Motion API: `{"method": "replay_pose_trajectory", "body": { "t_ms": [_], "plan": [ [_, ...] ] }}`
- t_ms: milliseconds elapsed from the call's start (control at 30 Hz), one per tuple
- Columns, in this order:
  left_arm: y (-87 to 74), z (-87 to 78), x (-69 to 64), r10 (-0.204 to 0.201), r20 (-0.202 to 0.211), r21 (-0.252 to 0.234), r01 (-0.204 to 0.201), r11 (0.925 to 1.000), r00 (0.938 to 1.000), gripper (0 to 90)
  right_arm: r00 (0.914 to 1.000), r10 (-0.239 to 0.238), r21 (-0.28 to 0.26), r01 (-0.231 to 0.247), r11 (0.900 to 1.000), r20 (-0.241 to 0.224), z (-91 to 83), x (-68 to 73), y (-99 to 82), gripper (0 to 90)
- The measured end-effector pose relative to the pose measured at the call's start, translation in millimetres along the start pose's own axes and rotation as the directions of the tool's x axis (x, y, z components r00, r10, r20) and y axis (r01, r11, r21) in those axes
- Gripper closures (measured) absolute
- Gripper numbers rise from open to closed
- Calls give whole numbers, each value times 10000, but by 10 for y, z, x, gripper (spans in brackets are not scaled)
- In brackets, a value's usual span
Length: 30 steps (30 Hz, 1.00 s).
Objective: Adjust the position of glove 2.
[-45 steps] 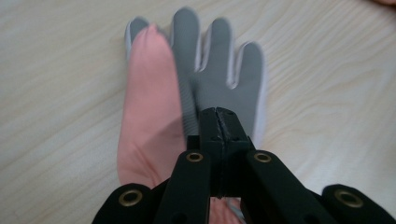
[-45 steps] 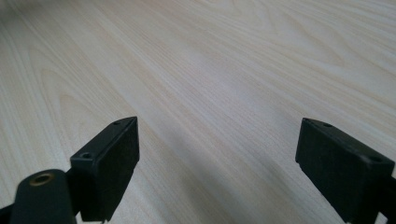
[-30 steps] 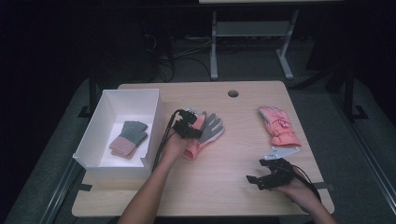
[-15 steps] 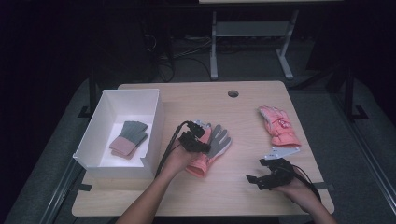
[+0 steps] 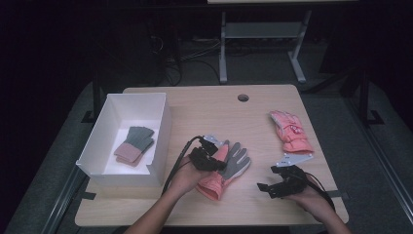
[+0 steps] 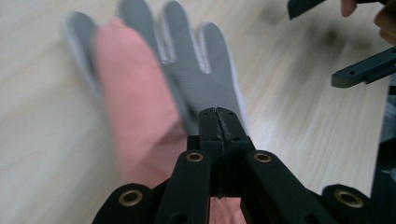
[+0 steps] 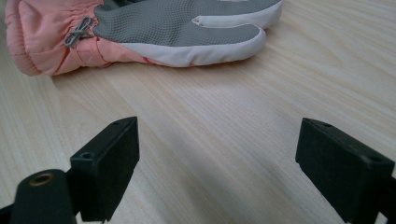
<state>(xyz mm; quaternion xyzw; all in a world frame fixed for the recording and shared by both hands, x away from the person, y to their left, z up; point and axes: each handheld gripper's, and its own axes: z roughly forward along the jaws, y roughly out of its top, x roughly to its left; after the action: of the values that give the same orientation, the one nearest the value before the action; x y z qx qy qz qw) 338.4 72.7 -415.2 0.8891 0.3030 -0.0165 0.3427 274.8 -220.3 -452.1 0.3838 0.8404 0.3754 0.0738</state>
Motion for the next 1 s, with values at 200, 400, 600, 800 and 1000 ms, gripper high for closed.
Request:
{"method": "replay_pose_trajectory", "body": {
  "t_ms": [200,400,600,800,1000],
  "plan": [
    [-180,-166,125,-350,-892,-261,328,9991,9954,896,10000,18,-21,-18,10000,-2,-2,-5,-3,133],
    [-337,-175,120,-137,-1124,398,183,9990,9936,896,10000,-17,0,17,10000,-11,3,16,0,133],
    [-423,-177,66,-211,-775,459,247,9986,9968,896,10000,33,6,-33,10000,19,-7,-1,-5,133],
    [-441,-158,-36,149,-235,726,-132,9973,9996,896,9999,-18,50,17,10000,106,-14,-10,-13,132],
    [-389,-54,-208,462,223,650,-476,9967,9987,896,9997,53,101,-55,9999,219,-55,-52,-36,133]
  ]
}}
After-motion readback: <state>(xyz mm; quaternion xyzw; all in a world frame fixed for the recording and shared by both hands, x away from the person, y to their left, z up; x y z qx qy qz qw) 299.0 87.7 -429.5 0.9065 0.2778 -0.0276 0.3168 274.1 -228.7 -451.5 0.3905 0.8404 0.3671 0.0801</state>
